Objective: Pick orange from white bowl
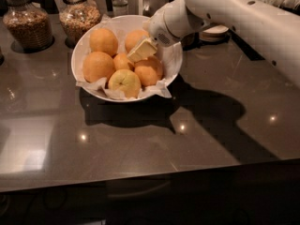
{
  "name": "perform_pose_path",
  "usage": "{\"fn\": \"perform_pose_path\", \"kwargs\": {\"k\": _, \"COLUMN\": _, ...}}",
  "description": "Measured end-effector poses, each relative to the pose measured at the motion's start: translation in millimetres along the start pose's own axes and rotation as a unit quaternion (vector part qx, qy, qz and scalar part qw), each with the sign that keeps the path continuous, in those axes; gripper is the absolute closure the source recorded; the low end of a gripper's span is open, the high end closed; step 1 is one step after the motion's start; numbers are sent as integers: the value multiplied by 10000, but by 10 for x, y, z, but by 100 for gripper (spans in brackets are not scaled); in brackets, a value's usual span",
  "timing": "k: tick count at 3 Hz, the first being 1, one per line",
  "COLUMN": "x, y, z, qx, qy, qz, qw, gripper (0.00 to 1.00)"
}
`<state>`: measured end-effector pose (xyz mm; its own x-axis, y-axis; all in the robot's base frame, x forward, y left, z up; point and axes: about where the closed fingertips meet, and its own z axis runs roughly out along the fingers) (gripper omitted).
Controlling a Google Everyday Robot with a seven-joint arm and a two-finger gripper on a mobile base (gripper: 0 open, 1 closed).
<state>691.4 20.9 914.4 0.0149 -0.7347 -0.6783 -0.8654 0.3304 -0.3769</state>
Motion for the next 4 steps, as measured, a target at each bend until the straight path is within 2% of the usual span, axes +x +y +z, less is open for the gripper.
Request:
{"fn": "perform_pose_path", "kwargs": {"k": 1, "x": -18, "y": -5, "z": -10, "qx": 0, "qy": 1, "qz": 0, "qw": 10000, "gripper": 27}}
{"fn": "perform_pose_path", "kwargs": {"k": 3, "x": -21, "y": -7, "z": 34, "qx": 41, "qy": 147, "qz": 13, "qw": 9999, "gripper": 36}}
{"fn": "perform_pose_path", "kwargs": {"k": 4, "x": -112, "y": 279, "z": 4, "qx": -266, "qy": 242, "qz": -79, "qw": 9993, "gripper": 47}}
